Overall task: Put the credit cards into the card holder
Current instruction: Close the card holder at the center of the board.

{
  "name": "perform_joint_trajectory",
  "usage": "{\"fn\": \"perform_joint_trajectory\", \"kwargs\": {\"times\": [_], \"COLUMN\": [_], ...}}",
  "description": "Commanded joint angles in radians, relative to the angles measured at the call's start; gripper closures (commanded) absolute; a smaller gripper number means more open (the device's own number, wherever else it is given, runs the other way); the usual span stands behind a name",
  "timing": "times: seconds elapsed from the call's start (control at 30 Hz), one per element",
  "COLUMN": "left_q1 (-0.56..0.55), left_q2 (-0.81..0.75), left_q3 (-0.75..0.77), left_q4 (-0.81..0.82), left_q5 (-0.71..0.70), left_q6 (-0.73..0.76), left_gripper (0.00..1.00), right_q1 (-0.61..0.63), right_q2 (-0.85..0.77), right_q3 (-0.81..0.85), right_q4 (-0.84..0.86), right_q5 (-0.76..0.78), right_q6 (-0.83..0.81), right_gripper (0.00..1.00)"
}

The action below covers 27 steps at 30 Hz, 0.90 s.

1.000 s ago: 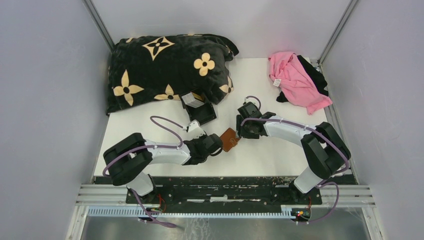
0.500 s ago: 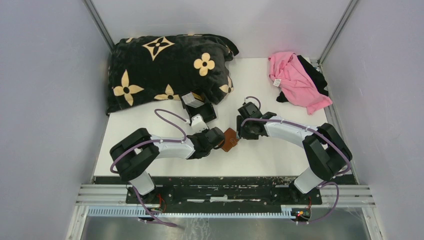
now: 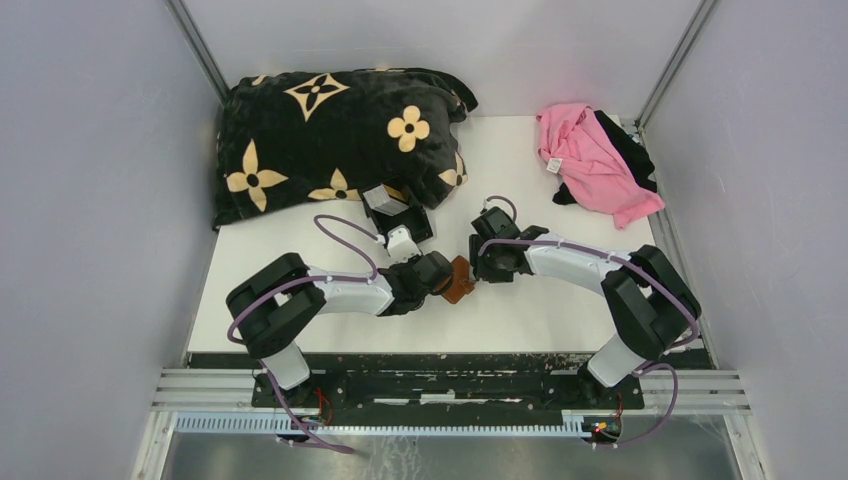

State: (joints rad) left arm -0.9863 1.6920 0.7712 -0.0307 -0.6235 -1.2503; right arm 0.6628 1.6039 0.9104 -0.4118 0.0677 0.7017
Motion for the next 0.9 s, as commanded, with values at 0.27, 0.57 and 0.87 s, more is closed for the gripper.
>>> {"fn": "perform_joint_trajectory", "kwargs": {"times": [0.27, 0.57, 0.87], "left_q1": [-0.01, -0.015, -0.014], "left_q2": [0.06, 0.066, 0.064], "left_q3": [-0.056, -0.062, -0.066], "left_q4": [-0.095, -0.092, -0.091], "left_q5": [0.115, 0.119, 0.122], "left_q6": [0.045, 0.038, 0.036], "left_gripper": [0.79, 0.79, 0.79], "right_q1": [0.019, 0.02, 0.018], "right_q2": [0.043, 0.03, -0.058], "right_q3": [0.081, 0.097, 0.061], "right_q4": [0.021, -0.002, 0.025], "right_q5": [-0.009, 0.012, 0.042], "right_q6": [0.007, -0.005, 0.032], "right_gripper": [0.44, 0.44, 0.42]}}
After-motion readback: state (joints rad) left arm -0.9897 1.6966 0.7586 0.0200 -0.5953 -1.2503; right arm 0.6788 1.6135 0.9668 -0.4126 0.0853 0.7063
